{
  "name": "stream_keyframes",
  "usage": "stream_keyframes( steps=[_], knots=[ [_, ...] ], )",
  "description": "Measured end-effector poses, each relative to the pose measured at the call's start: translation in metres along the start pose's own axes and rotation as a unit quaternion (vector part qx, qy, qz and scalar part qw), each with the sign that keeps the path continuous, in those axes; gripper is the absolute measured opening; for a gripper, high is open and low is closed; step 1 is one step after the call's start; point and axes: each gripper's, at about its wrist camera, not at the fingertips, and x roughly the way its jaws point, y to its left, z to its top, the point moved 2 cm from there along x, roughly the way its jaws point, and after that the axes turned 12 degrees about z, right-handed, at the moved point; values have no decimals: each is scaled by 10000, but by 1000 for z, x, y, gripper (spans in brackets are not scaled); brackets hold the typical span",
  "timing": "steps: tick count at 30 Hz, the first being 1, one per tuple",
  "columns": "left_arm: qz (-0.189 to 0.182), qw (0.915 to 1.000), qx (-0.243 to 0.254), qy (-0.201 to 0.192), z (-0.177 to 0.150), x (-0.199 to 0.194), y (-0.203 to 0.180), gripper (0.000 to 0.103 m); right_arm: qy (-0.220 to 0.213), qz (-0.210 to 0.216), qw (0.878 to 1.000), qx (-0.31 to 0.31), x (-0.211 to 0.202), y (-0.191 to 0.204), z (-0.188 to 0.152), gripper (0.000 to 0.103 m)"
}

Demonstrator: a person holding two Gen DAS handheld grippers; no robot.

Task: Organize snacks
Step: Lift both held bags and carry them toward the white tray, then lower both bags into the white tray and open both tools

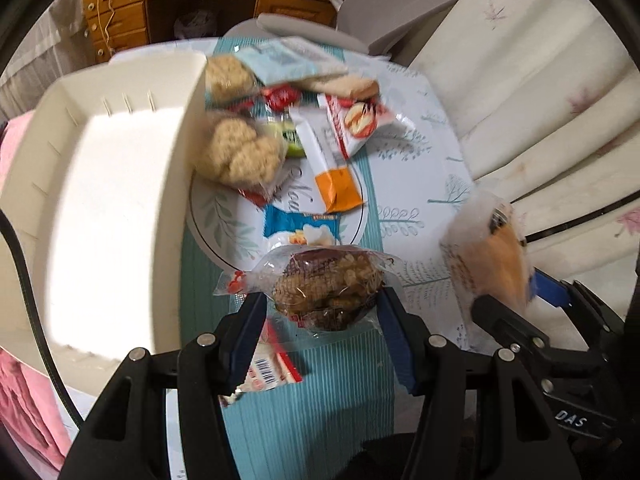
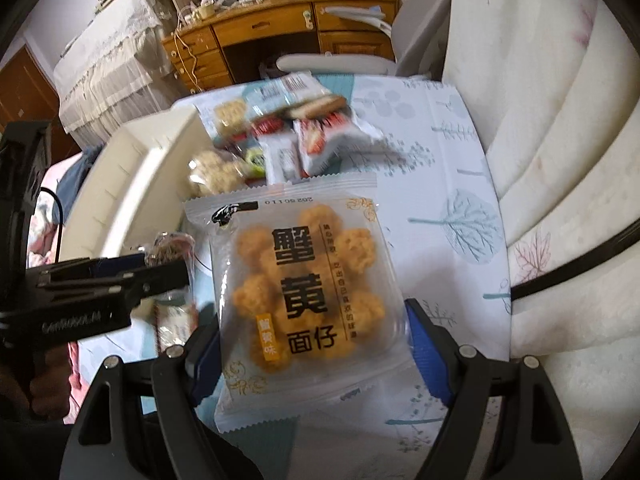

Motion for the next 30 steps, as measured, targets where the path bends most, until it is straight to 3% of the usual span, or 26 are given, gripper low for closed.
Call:
stream_keyframes(
  steps=[8,19,30],
  knots=[
    [-16,9989,22,-470,15,-42,39,56,-445,117,9989,-91,-12,49,18,81],
    [187,9969,-212,-728,20,-62,125,56,-941,454,9945,-72,-6,118,37,81],
    [563,9941,-597,-713,4,-68,211,56,-869,1014,9907,-242,30,197,47,82]
  ],
)
